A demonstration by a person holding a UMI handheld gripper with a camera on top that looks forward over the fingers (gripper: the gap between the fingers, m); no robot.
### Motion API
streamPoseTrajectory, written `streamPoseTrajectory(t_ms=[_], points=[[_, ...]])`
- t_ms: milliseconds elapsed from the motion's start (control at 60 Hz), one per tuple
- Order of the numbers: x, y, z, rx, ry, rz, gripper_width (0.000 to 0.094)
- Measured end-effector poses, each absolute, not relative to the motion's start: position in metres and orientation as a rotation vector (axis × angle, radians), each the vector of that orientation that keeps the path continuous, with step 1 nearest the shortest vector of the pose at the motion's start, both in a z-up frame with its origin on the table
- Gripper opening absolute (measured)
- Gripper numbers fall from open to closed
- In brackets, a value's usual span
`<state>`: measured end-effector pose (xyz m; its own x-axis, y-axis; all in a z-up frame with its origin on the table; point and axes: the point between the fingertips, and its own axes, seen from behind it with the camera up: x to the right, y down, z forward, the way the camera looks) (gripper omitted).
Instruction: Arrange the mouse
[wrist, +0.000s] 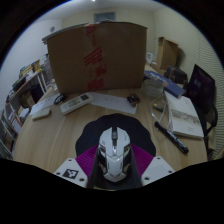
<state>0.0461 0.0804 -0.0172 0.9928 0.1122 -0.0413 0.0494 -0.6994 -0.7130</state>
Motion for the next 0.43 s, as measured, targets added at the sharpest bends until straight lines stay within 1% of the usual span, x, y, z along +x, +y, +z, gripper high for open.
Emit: streamPoseTrajectory(t_ms=[17, 33, 50, 117, 150, 267, 433], points=[[0.045, 0.080, -0.017, -2.350, -0.117, 0.111, 0.0587], [0.043, 0.079, -0.016, -2.357, -0.122, 0.121, 0.0669], [0.041, 0.078, -0.016, -2.362, -0.126, 0.132, 0.0720], [0.036, 0.071, -0.013, -2.380, -0.107, 0.168, 0.0866], [0.034, 0.065, -0.011, -2.386, -0.090, 0.173, 0.0837], [0.033, 0.035, 0.004, -2.380, -0.049, 0.131, 0.0845], [0.010, -0.037, 0.035, -2.354, 0.024, 0.090, 0.0841]])
